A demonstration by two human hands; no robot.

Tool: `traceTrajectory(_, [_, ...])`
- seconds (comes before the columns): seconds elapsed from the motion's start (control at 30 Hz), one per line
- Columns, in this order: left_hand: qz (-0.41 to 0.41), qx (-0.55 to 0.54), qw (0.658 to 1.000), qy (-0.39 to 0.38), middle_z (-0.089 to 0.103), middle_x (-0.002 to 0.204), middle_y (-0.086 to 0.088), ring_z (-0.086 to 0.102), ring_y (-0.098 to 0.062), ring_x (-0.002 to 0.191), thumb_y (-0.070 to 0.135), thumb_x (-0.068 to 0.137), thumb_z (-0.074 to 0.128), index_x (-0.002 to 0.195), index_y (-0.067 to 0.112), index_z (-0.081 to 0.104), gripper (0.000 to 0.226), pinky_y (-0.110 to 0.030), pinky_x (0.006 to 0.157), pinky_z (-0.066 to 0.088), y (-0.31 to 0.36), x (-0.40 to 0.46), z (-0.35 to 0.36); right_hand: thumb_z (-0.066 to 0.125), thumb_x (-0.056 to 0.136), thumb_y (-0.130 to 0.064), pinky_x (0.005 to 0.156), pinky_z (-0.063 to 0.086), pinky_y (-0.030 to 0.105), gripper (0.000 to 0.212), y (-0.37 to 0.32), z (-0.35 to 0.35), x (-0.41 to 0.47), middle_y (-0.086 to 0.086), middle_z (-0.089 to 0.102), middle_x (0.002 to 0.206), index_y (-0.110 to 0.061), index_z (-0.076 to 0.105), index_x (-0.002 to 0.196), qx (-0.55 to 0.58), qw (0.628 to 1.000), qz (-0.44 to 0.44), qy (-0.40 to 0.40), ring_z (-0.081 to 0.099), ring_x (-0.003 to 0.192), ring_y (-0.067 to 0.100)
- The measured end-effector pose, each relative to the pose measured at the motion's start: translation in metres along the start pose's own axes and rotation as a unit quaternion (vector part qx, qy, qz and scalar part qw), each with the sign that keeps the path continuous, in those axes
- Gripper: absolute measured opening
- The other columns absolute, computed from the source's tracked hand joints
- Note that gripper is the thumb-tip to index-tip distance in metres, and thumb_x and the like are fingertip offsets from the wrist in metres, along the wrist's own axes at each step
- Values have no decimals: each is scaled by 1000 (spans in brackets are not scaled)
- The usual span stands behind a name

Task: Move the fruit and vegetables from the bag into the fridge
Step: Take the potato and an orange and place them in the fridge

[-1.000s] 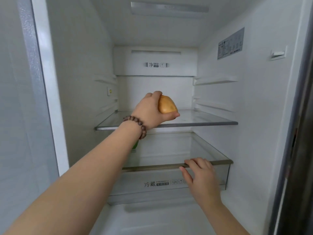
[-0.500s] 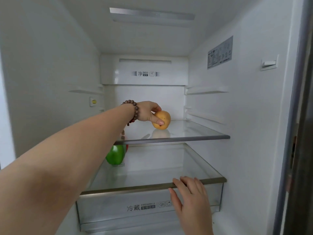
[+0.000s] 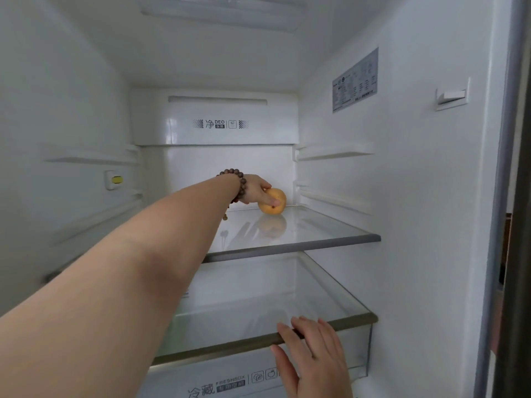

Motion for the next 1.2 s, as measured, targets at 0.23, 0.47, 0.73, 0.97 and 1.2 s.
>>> traceTrajectory(0.23, [-1, 55, 998, -4, 54, 125, -3, 52, -23, 113, 91, 49, 38, 129, 15, 46, 110, -44, 101, 40, 7, 0, 6, 47, 91, -44, 97, 39, 35, 24, -1, 1, 0, 1, 68, 90, -26, 61, 99, 6, 1000, 1, 0, 56, 96, 13])
traceTrajectory(0.47, [-25, 40, 998, 38, 24, 154, -4, 32, -24, 137, 74, 77, 46, 148, 15, 17, 97, -42, 110, 31, 1, -50, -9, 51, 90, -39, 98, 40, 39, 27, -5, -6, 3, 3, 65, 95, -19, 67, 99, 27, 998, 41, -40, 56, 97, 16])
traceTrajectory(0.73, [51, 48, 979, 192, 49, 134, -14, 46, -29, 123, 55, 91, 42, 131, 2, 43, 66, -40, 102, 37, 12, -138, -4, 43, 93, -40, 100, 38, 35, 37, -19, -23, 12, -1, 62, 100, -16, 67, 105, 26, 985, 100, -135, 48, 99, 13])
traceTrajectory(0.97, [113, -54, 943, 309, 46, 135, -13, 41, -25, 126, 43, 92, 47, 135, 6, 41, 57, -33, 103, 32, 20, -234, 51, 38, 94, -33, 111, 27, 33, 40, -29, -34, 10, 7, 61, 114, -10, 63, 116, 12, 968, 138, -209, 57, 109, 26])
traceTrajectory(1.2, [175, -80, 923, 332, 29, 151, -12, 20, -23, 141, 45, 93, 42, 146, 7, 23, 68, -33, 118, 11, 22, -294, 129, 33, 93, -46, 113, 21, 28, 56, -46, -80, 5, 9, 49, 140, -11, 50, 132, -14, 946, 200, -254, 38, 135, 21])
Point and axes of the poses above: each hand's wrist, its own x-axis towards the middle knuckle, its own z-axis out of the palm, y = z × x, the point moved 2 cm from there along x, towards the middle knuckle
